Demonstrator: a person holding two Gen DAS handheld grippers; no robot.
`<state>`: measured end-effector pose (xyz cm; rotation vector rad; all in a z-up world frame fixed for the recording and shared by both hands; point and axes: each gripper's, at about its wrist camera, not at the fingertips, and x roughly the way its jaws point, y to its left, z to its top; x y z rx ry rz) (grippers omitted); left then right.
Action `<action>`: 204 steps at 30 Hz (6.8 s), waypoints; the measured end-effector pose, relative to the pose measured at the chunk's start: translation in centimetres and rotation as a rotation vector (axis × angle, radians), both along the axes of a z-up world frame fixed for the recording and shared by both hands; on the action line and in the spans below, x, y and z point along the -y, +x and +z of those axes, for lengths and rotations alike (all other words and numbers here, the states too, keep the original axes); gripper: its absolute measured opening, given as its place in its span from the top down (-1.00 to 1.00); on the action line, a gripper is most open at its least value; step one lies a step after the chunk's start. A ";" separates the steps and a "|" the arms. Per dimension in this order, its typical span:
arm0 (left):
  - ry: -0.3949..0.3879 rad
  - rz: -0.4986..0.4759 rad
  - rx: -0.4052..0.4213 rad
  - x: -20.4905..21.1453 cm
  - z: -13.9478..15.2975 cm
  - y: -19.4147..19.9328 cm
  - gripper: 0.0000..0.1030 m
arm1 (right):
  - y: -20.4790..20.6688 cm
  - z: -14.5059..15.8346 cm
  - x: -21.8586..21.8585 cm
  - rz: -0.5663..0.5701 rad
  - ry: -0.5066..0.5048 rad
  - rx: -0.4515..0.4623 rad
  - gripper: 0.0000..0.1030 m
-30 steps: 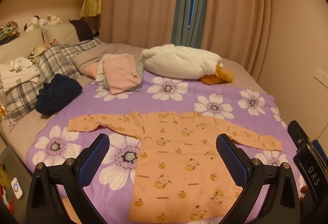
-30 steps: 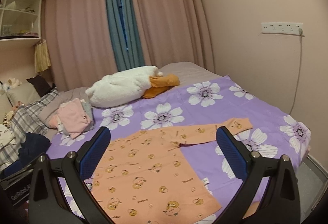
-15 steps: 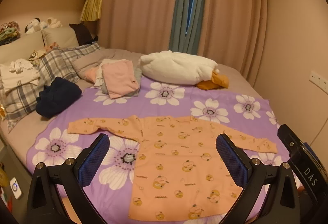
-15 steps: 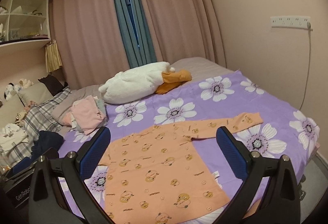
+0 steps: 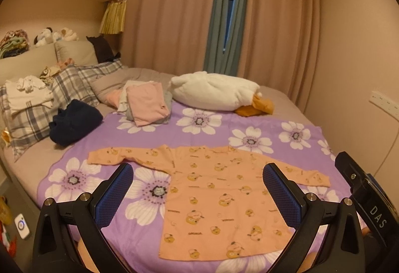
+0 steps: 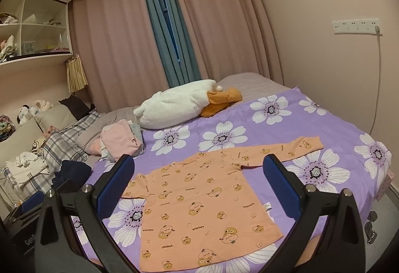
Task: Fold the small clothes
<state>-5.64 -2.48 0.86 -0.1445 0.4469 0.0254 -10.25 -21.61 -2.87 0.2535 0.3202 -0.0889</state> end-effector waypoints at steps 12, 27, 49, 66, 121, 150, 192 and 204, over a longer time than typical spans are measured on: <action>-0.186 -0.120 -0.112 -5.7 -6.4 12.3 -1.00 | 4.7 -2.7 2.3 -0.020 0.029 -0.062 -1.00; -0.467 -0.261 -0.711 -11.1 -26.8 31.5 -0.20 | 13.1 -11.7 9.2 -0.261 0.058 -0.299 -0.99; -0.615 -0.326 -0.642 -11.3 -30.0 32.2 0.82 | 20.3 -16.0 34.1 -0.391 0.513 -0.390 -0.51; -0.471 -0.311 -0.579 -9.7 -29.5 32.3 0.82 | 27.9 -22.2 38.6 -0.515 0.535 -0.559 0.87; 0.314 -0.139 -0.591 6.4 -25.9 38.7 0.64 | 36.1 -23.2 9.5 0.130 0.024 -0.568 0.41; -0.020 0.172 -0.544 -9.1 -23.1 36.4 -0.33 | 36.1 -23.7 10.5 0.086 0.103 -0.541 0.69; 0.028 -0.075 -0.438 -6.0 -27.1 33.6 0.03 | 36.0 -23.3 6.7 0.115 -0.046 -0.632 0.83; -0.042 -0.082 -0.460 -7.2 -26.3 33.6 0.00 | 35.0 -23.1 5.0 0.090 -0.192 -0.598 0.81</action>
